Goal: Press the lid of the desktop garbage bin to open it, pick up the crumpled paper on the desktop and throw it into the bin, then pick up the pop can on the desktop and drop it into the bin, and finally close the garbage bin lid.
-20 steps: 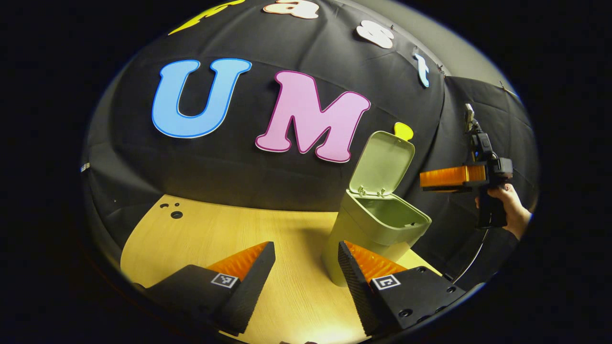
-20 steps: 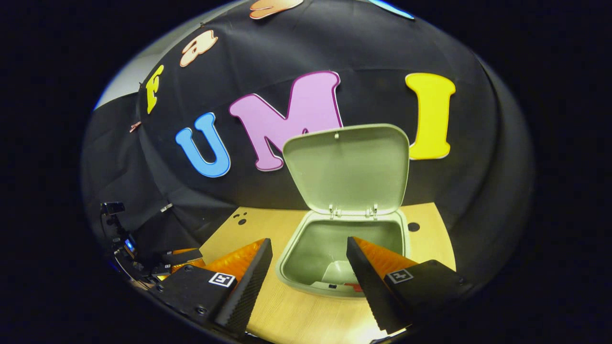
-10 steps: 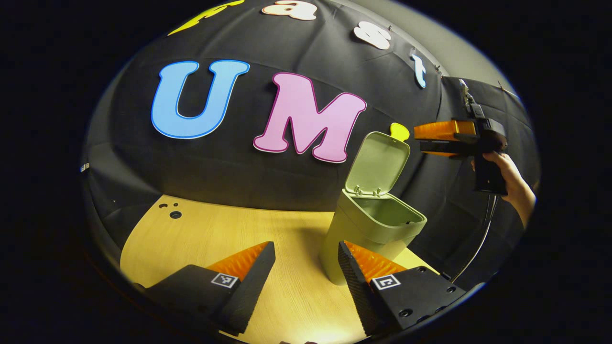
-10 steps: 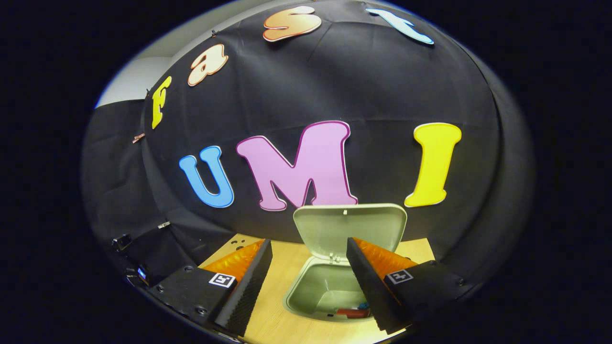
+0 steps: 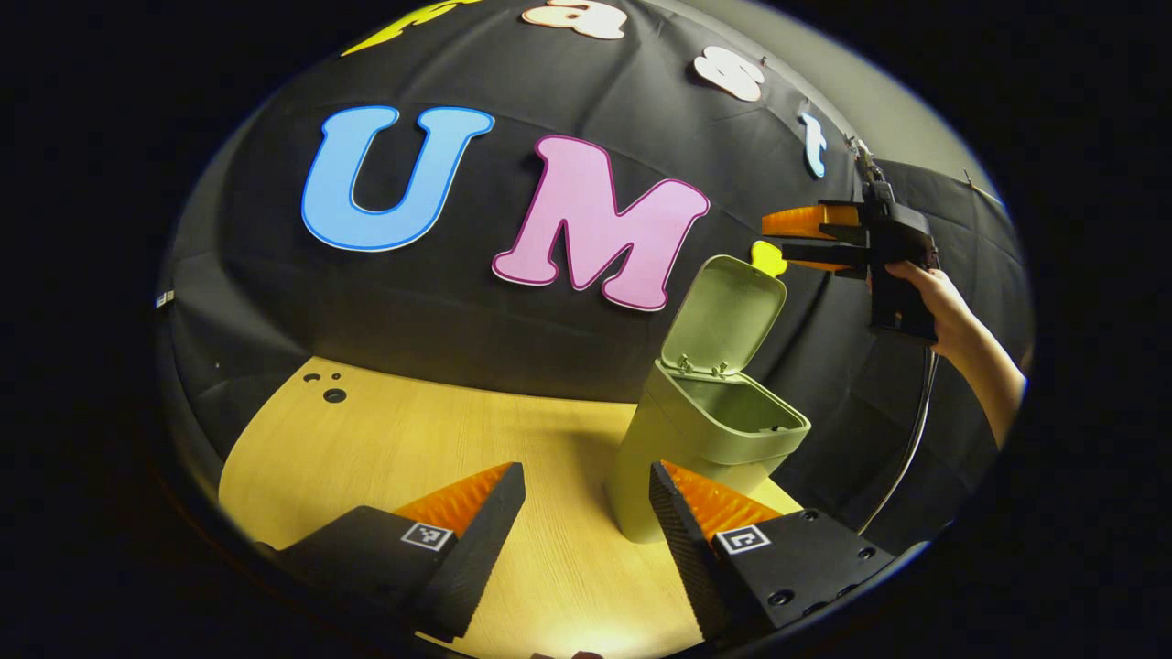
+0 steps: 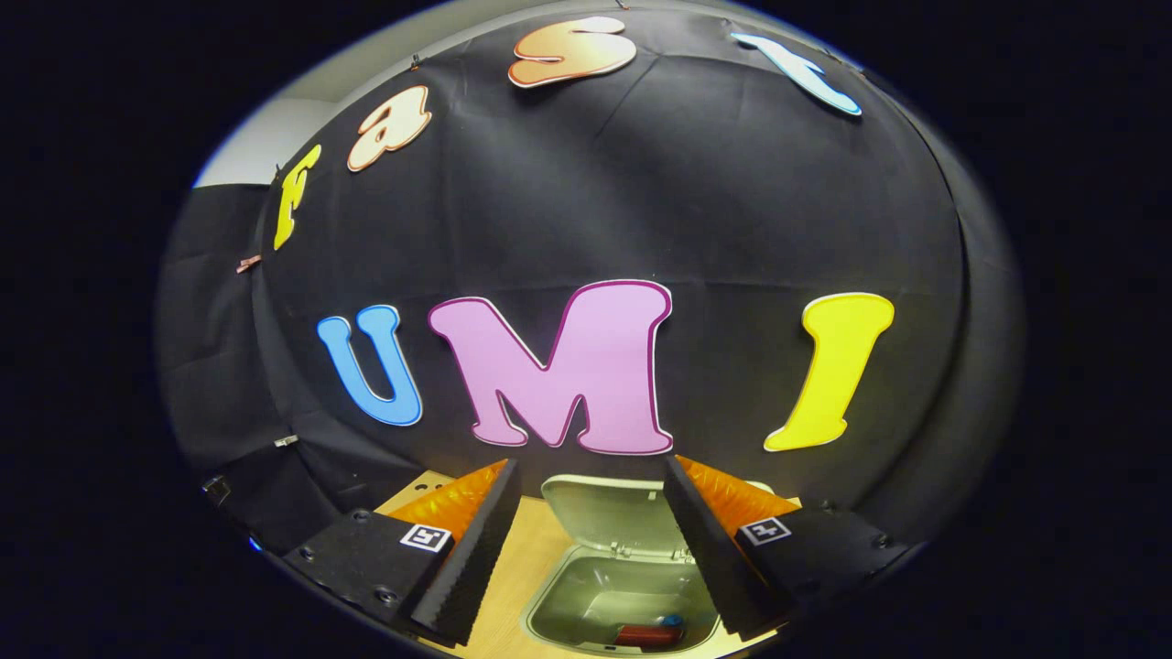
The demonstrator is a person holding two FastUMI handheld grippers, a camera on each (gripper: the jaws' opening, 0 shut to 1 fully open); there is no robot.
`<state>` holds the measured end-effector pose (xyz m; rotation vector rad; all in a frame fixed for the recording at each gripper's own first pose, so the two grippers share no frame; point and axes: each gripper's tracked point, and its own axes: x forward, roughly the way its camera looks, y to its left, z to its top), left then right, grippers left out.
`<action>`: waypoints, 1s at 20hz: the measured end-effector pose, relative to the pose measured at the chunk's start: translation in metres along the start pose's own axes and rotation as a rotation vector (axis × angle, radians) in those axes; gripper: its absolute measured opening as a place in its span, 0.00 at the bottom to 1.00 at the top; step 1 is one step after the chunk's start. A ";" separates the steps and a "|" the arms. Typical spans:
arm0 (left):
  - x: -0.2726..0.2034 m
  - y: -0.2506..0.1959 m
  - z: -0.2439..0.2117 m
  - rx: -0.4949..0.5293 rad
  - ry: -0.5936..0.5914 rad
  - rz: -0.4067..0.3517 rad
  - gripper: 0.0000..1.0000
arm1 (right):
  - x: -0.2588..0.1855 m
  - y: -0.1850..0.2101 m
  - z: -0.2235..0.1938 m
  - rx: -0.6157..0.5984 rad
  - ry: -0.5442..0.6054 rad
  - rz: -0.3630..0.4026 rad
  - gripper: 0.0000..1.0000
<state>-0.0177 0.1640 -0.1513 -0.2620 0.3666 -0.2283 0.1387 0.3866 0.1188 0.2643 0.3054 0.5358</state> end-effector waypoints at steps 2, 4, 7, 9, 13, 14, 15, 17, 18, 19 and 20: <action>0.000 0.004 0.000 -0.004 0.000 0.012 0.89 | 0.012 -0.006 0.001 -0.012 0.004 -0.020 0.98; -0.001 0.007 -0.001 0.000 0.002 0.025 0.89 | 0.021 -0.011 0.002 -0.007 0.005 -0.036 0.98; -0.004 0.011 0.000 -0.008 0.002 0.034 0.89 | 0.037 -0.018 -0.005 -0.006 0.037 -0.053 0.98; -0.006 0.014 0.001 -0.008 -0.006 0.042 0.89 | 0.045 -0.023 -0.010 -0.005 0.062 -0.060 0.98; -0.009 0.018 0.002 -0.008 -0.008 0.052 0.89 | 0.051 -0.025 -0.029 -0.017 0.122 -0.058 0.98; -0.008 0.019 0.001 -0.010 -0.007 0.053 0.89 | 0.050 -0.022 -0.027 -0.026 0.116 -0.063 0.98; -0.009 0.018 0.001 -0.011 -0.004 0.052 0.89 | 0.046 -0.022 -0.028 -0.041 0.120 -0.061 0.98; -0.008 0.018 -0.001 -0.013 0.000 0.049 0.89 | 0.039 -0.019 -0.031 -0.064 0.132 -0.057 0.99; -0.008 0.017 -0.002 -0.012 0.001 0.048 0.89 | 0.035 -0.017 -0.032 -0.072 0.133 -0.055 0.98; -0.009 0.016 -0.001 -0.009 0.002 0.046 0.89 | 0.031 -0.017 -0.034 -0.077 0.137 -0.055 0.98; -0.009 0.016 -0.001 -0.005 0.001 0.045 0.89 | 0.026 -0.015 -0.037 -0.079 0.138 -0.057 0.98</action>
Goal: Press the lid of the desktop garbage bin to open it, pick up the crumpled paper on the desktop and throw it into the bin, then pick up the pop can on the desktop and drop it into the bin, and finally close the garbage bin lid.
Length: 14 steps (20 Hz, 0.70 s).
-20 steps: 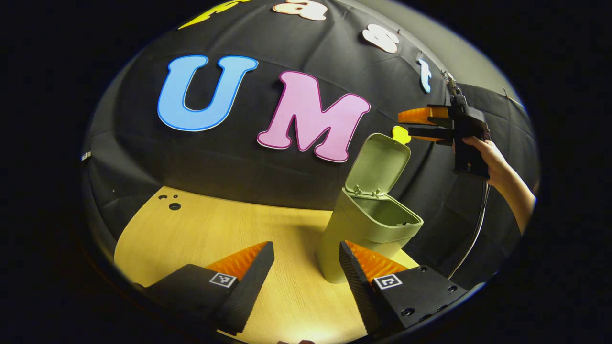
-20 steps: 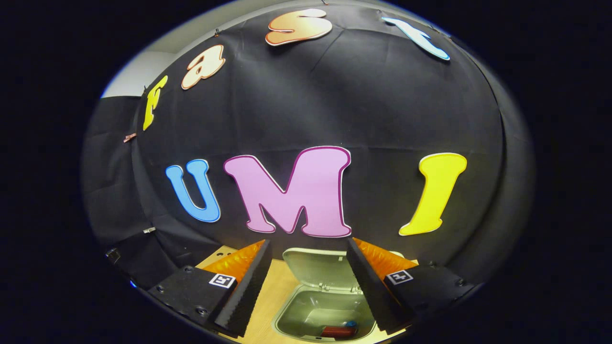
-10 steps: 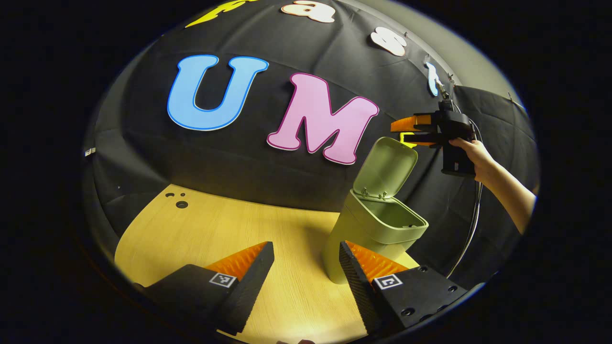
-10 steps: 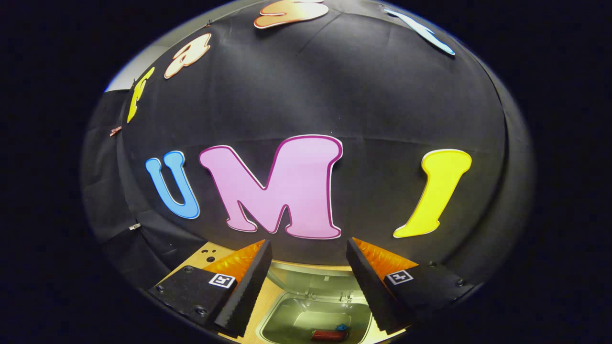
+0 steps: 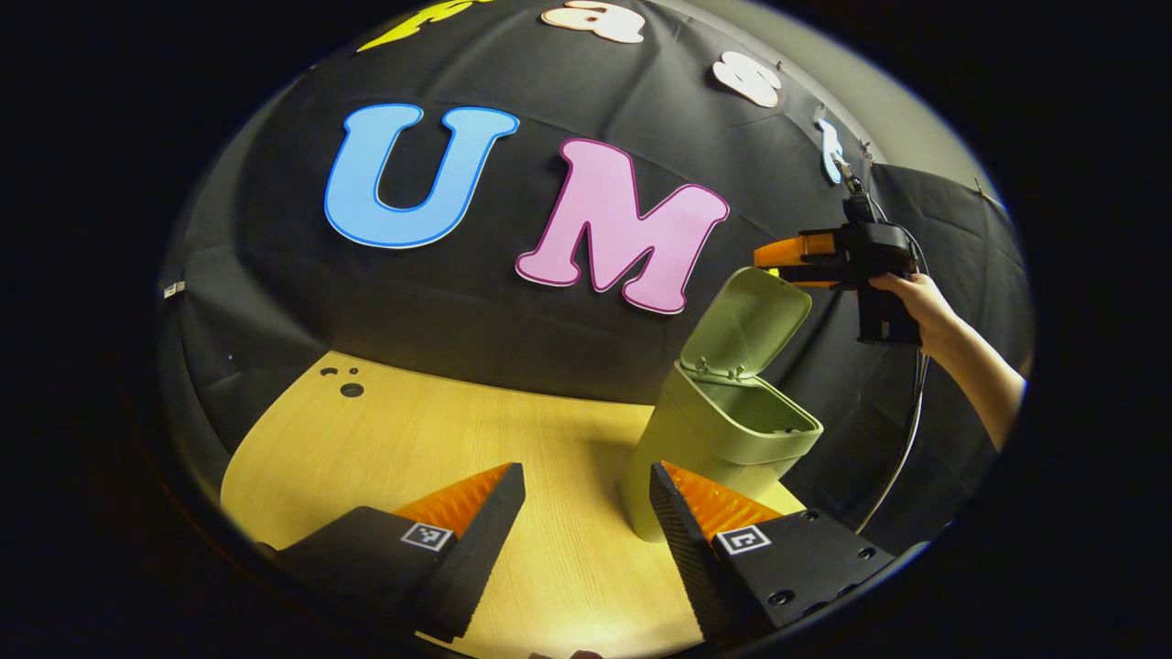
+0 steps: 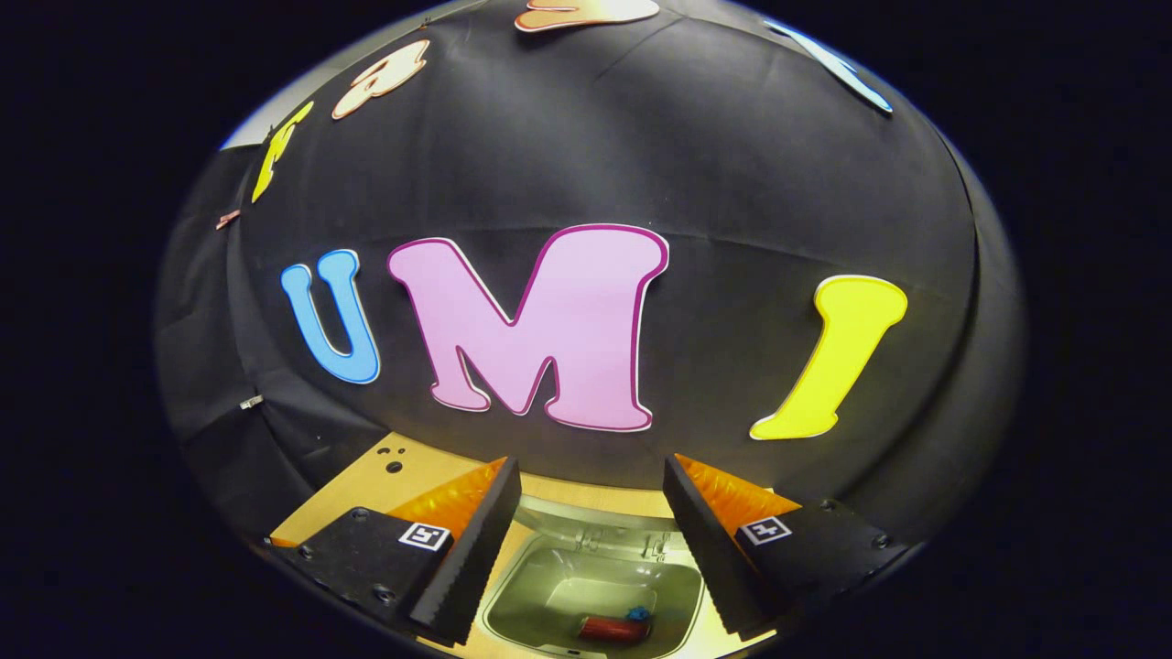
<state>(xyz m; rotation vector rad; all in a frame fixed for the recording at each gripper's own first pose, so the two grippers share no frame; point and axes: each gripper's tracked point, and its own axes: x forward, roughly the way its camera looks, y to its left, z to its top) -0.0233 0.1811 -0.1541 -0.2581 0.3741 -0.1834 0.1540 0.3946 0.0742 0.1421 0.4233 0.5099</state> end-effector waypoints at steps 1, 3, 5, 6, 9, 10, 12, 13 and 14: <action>0.000 0.000 0.000 0.002 0.001 -0.001 0.89 | -0.004 0.001 -0.003 -0.002 0.000 -0.001 0.98; -0.001 -0.001 0.001 0.005 0.002 -0.002 0.89 | -0.015 0.004 -0.012 -0.008 0.004 -0.004 0.99; -0.003 0.001 0.001 0.008 0.004 -0.002 0.89 | -0.025 0.006 -0.023 -0.013 0.013 -0.005 0.99; -0.003 0.001 0.000 0.010 0.006 0.000 0.89 | -0.029 0.007 -0.029 -0.011 0.017 -0.005 0.99; -0.006 0.003 0.000 0.007 0.011 -0.001 0.89 | -0.041 0.012 -0.045 0.007 0.030 -0.002 0.99; -0.006 0.004 -0.001 0.003 0.012 0.001 0.89 | -0.043 0.013 -0.052 0.011 0.039 -0.001 0.99; -0.006 0.004 -0.001 -0.008 0.016 -0.005 0.89 | -0.046 0.016 -0.063 0.014 0.054 0.001 0.99; -0.006 0.003 -0.001 -0.012 0.018 -0.007 0.89 | -0.047 0.017 -0.069 0.013 0.060 0.001 0.99; -0.006 0.003 -0.001 -0.013 0.020 -0.007 0.89 | -0.050 0.018 -0.073 0.010 0.065 0.001 0.99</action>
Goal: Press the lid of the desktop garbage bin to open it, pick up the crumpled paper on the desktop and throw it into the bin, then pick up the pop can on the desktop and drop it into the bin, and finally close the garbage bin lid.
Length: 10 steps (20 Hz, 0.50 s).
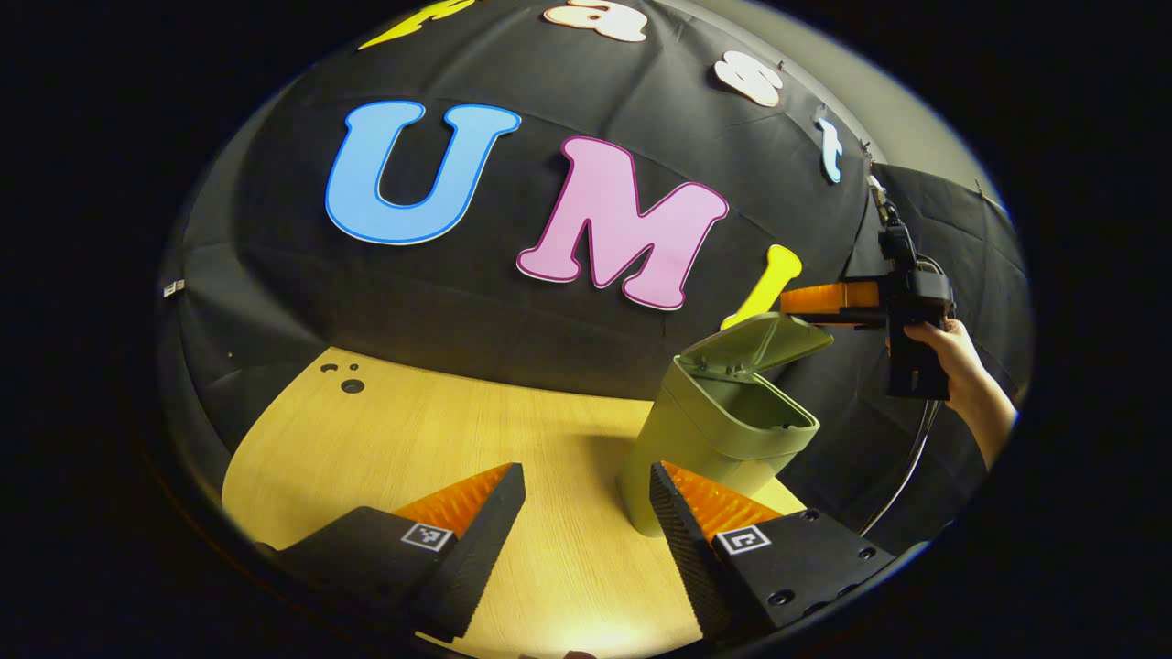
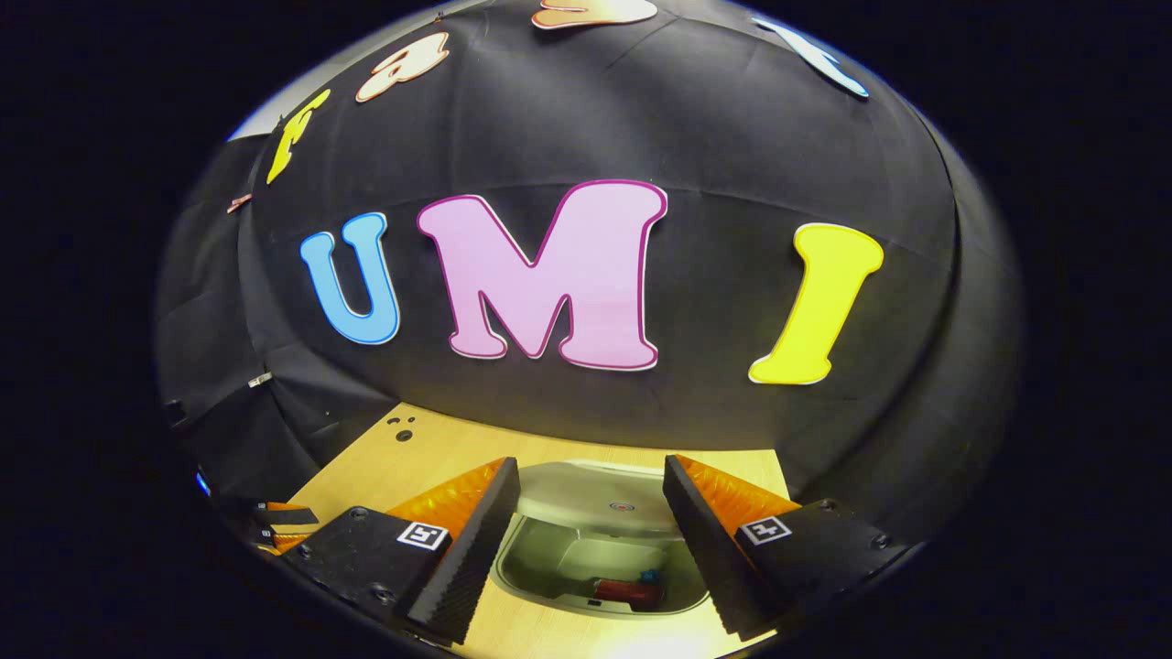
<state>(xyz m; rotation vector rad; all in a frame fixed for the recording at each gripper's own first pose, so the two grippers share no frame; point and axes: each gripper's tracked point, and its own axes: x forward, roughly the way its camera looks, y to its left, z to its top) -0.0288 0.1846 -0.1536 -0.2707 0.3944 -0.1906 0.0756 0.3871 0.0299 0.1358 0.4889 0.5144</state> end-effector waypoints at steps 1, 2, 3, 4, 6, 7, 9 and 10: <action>0.000 0.000 0.001 0.002 0.001 0.002 0.89 | -0.002 0.001 -0.004 -0.002 0.003 0.000 0.99; -0.002 0.000 -0.001 0.006 0.000 0.000 0.89 | -0.002 0.004 -0.009 -0.002 0.010 0.001 0.99; -0.003 -0.001 0.000 0.010 -0.001 0.000 0.89 | -0.004 0.005 -0.014 0.000 0.013 0.003 0.99; -0.002 -0.002 0.001 0.014 -0.001 -0.001 0.89 | -0.004 0.008 -0.020 0.005 0.021 0.007 0.99; -0.002 -0.002 0.002 0.020 -0.002 0.001 0.89 | -0.004 0.011 -0.031 0.017 0.035 0.015 0.99; -0.003 -0.001 0.002 0.022 -0.002 0.001 0.89 | -0.004 0.011 -0.036 0.021 0.045 0.018 0.99; -0.003 -0.002 0.002 0.025 -0.002 0.003 0.89 | -0.003 0.012 -0.046 0.022 0.058 0.016 0.99; -0.003 -0.001 0.002 0.027 -0.002 0.002 0.89 | -0.003 0.011 -0.051 0.020 0.065 0.013 0.99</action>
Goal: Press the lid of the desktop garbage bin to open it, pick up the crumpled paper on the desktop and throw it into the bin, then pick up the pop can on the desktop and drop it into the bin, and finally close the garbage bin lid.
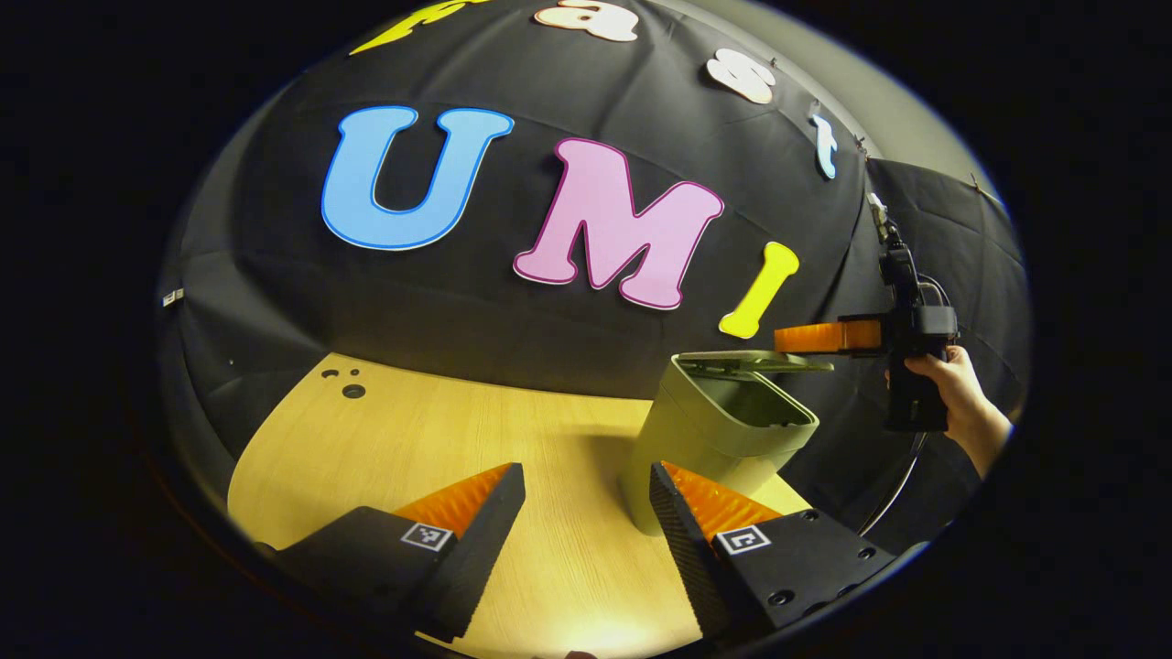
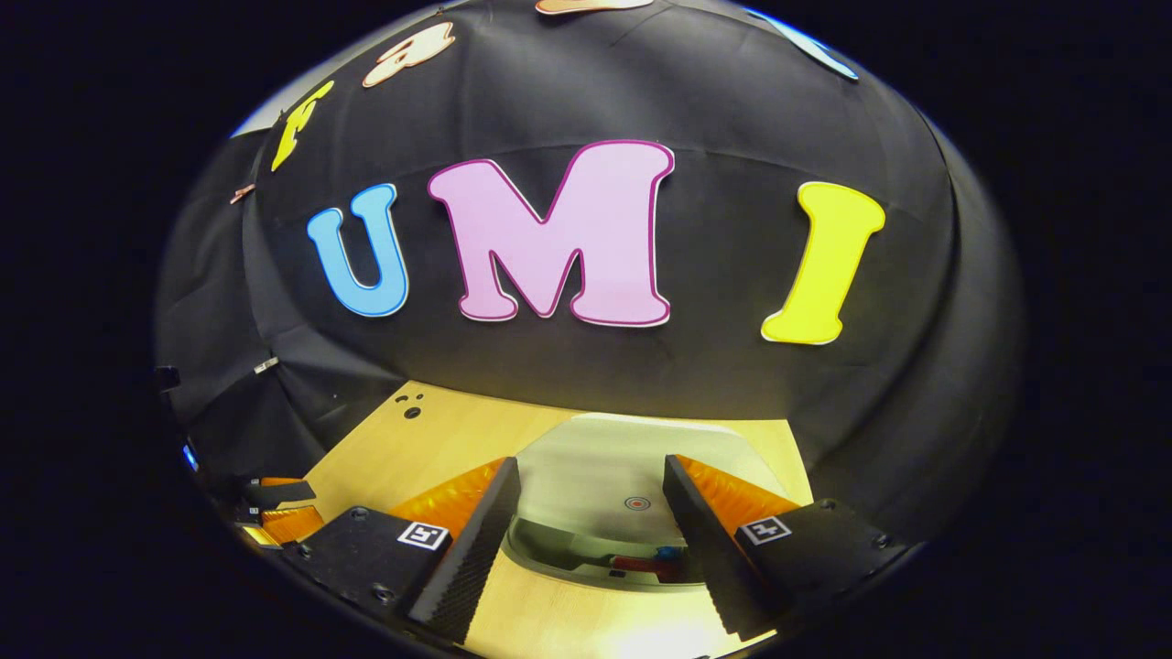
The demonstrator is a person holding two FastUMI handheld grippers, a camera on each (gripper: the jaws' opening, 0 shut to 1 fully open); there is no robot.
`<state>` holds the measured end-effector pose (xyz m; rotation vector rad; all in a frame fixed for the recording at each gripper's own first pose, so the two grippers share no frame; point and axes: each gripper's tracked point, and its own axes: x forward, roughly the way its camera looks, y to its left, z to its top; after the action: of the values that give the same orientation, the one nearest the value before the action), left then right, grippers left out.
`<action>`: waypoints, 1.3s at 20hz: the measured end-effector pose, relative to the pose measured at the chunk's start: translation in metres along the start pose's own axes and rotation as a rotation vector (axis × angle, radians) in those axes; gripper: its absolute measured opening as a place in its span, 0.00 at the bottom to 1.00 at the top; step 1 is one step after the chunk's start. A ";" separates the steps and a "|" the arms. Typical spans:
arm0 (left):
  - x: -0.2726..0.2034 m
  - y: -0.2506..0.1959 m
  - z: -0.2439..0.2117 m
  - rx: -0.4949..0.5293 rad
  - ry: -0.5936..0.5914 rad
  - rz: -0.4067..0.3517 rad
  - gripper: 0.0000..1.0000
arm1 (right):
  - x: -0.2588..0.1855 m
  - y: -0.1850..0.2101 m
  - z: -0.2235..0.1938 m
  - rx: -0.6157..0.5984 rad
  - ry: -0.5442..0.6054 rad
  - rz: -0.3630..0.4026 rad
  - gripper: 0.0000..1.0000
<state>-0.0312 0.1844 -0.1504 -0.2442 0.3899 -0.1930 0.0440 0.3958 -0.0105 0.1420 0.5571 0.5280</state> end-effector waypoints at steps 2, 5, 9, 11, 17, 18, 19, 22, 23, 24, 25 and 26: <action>0.001 -0.001 0.000 0.001 0.002 0.001 0.89 | 0.001 -0.001 -0.010 0.001 0.014 -0.001 0.99; 0.002 -0.002 0.000 0.002 0.004 0.001 0.89 | 0.004 -0.002 -0.030 -0.005 0.046 -0.003 0.99; 0.002 -0.001 -0.001 0.015 0.009 0.002 0.89 | 0.009 -0.005 -0.048 -0.019 0.083 -0.003 0.99; 0.002 -0.002 -0.001 0.014 0.011 0.002 0.89 | 0.010 -0.006 -0.055 -0.022 0.100 -0.001 0.99; 0.004 0.001 -0.003 0.015 0.022 0.006 0.89 | 0.014 -0.004 -0.069 -0.045 0.149 0.012 0.99; 0.003 0.002 -0.004 0.014 0.023 0.008 0.89 | 0.014 -0.003 -0.069 -0.043 0.158 0.018 0.99; 0.003 0.002 -0.004 0.012 0.024 0.008 0.89 | 0.014 -0.004 -0.070 -0.043 0.165 0.024 0.99; 0.006 0.002 -0.007 0.010 0.030 0.009 0.89 | 0.015 -0.003 -0.072 -0.052 0.168 0.049 1.00; 0.007 0.001 -0.007 0.009 0.031 0.009 0.89 | 0.014 -0.003 -0.071 -0.047 0.162 0.054 1.00; 0.009 0.000 -0.007 0.008 0.033 0.008 0.89 | 0.015 -0.003 -0.076 -0.042 0.167 0.055 1.00; 0.008 -0.001 -0.008 0.009 0.033 0.007 0.89 | 0.016 -0.001 -0.079 -0.046 0.160 0.056 1.00; 0.008 -0.001 -0.009 0.010 0.033 0.006 0.89 | 0.018 -0.002 -0.077 -0.050 0.151 0.057 1.00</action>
<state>-0.0275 0.1797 -0.1607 -0.2306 0.4228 -0.1930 0.0165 0.4029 -0.0843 0.0709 0.6876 0.6108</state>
